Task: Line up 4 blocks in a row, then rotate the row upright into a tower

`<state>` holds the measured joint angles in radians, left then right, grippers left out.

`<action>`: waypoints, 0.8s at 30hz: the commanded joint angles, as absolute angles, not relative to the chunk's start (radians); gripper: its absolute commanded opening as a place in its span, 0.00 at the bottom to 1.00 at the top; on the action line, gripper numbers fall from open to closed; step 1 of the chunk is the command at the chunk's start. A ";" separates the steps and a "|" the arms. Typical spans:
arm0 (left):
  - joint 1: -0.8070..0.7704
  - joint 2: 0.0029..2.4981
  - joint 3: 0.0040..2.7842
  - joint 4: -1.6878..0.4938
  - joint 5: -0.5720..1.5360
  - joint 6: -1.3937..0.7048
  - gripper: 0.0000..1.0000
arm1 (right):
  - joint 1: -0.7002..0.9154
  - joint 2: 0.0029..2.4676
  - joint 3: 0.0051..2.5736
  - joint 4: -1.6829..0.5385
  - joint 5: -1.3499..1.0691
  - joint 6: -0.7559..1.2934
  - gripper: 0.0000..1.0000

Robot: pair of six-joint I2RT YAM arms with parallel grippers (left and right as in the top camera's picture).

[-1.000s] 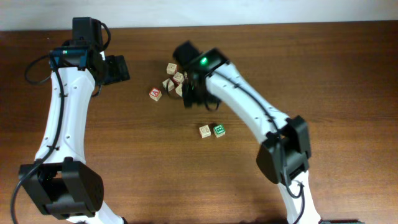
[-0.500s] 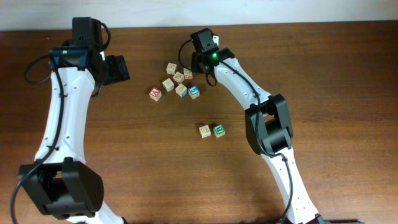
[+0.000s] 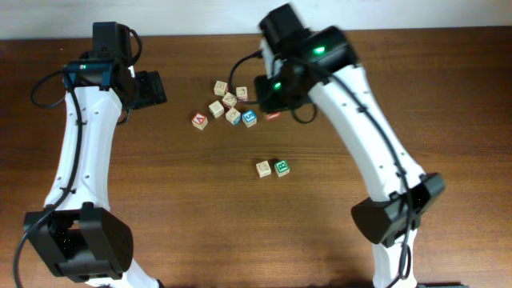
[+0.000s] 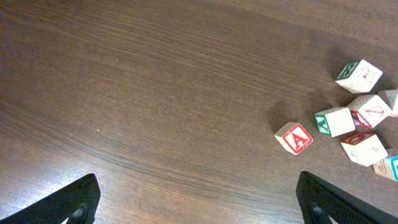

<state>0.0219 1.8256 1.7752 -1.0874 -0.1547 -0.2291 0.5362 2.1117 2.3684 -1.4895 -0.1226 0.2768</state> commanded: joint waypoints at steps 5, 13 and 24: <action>0.025 1.827 1.787 -1.087 -0.162 -0.242 0.99 | 0.781 2.135 1.633 -0.910 -0.020 0.488 0.25; 0.025 1.827 1.787 -1.087 -0.162 -0.242 0.99 | 0.778 2.131 1.612 -0.863 0.059 0.555 0.51; 0.025 1.827 1.787 -1.087 -0.162 -0.242 0.99 | 0.524 2.494 2.093 -0.453 0.174 0.345 0.67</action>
